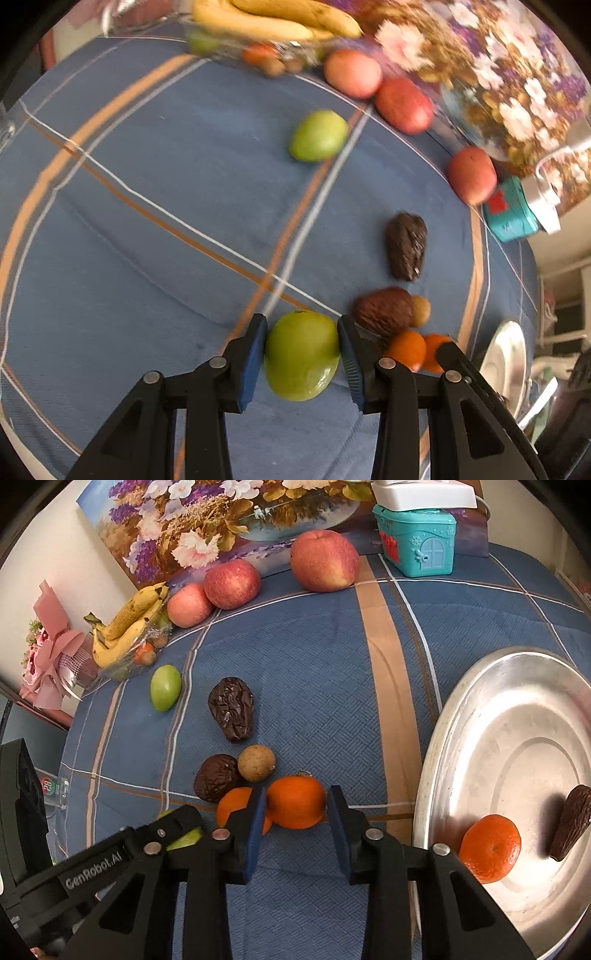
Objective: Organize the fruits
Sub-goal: 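Grasp a tangerine with the right tool while the left tool grasps a green plum, then lift and carry the tangerine and green plum with both tools toward the bowl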
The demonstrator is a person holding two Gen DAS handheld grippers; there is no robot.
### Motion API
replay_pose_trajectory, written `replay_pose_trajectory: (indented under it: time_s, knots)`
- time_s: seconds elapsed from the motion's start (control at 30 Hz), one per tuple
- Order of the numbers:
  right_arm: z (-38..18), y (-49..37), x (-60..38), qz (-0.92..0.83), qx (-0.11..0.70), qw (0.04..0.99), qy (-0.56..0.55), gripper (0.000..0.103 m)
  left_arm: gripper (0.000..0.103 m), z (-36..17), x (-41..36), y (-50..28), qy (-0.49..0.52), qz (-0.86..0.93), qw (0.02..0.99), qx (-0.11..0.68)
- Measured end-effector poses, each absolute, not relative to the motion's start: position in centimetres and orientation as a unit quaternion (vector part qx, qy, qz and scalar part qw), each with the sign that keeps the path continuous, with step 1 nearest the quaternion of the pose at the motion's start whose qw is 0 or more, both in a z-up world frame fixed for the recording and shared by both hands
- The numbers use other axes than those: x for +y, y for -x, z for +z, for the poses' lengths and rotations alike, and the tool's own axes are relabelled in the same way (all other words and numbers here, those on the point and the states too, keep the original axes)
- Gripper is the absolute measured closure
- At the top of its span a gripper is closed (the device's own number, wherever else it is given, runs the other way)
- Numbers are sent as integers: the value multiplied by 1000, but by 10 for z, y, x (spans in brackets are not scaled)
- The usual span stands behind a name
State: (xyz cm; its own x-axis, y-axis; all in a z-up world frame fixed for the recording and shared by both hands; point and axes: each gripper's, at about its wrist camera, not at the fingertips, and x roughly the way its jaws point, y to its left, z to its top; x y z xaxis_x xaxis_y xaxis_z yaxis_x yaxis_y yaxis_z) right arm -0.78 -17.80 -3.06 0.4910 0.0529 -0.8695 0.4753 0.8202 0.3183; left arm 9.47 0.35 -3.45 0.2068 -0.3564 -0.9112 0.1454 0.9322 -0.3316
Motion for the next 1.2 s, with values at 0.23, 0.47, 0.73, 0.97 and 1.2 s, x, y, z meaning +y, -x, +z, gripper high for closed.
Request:
replay_pose_trajectory:
  time_s: [0.23,0.47,0.73,0.97,1.2]
  knots:
    - [-23,10,-180,-138,481,825,-264,75,61,-30,8,-97,95,-164,774,604]
    - [-26,9,-183,-131,481,821,-278,71,61,-31,10,-99,102,-157,774,604]
    - [-33,4,-180,-127,484,815,-292,67,62,-29,10,-99,101,-160,776,601]
    - [-35,3,-181,-124,484,814,-297,66,60,-29,7,-100,96,-161,777,600]
    - [-35,3,-181,-124,483,815,-296,66,55,-38,-2,-99,83,-167,766,615]
